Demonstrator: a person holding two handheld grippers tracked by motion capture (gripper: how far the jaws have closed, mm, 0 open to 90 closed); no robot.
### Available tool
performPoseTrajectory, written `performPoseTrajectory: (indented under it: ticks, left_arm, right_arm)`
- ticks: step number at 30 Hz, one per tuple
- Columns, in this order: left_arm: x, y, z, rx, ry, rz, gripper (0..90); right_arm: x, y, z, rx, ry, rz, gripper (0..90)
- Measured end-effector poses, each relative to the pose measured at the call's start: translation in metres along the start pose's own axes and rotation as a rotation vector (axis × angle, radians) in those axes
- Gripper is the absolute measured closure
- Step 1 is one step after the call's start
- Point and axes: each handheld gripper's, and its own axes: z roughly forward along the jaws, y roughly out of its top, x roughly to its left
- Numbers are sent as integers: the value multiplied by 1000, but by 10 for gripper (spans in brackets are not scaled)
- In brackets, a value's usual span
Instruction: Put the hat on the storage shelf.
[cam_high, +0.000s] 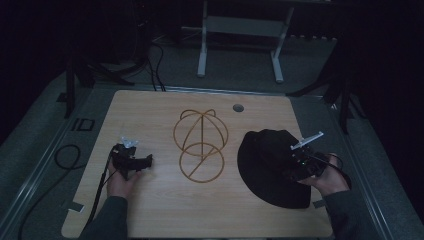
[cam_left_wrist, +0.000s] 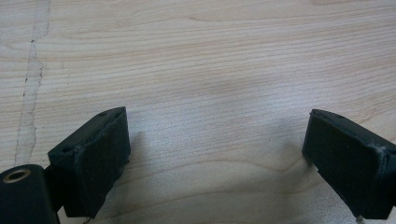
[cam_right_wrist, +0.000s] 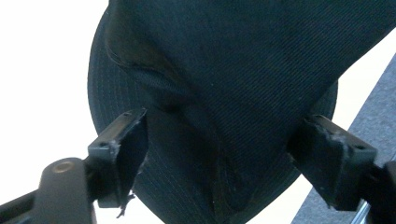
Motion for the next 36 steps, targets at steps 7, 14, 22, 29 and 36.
performPoseTrajectory:
  ticks: [7,14,22,29,36]
  left_arm:
    - [0,0,0,0,-2,2,78]
    - [0,0,0,0,-2,3,78]
    - [0,0,0,-2,-3,3,78]
    - [0,0,0,-2,-4,4,78]
    - [0,0,0,-2,-4,4,78]
  right_arm:
    - [-7,0,7,50,40,6,407]
    - [-9,2,12,108,87,5,604]
    - [-13,7,12,147,89,16,761]
    - [-13,9,9,158,93,1,859]
    - [-13,10,3,145,91,-25,865]
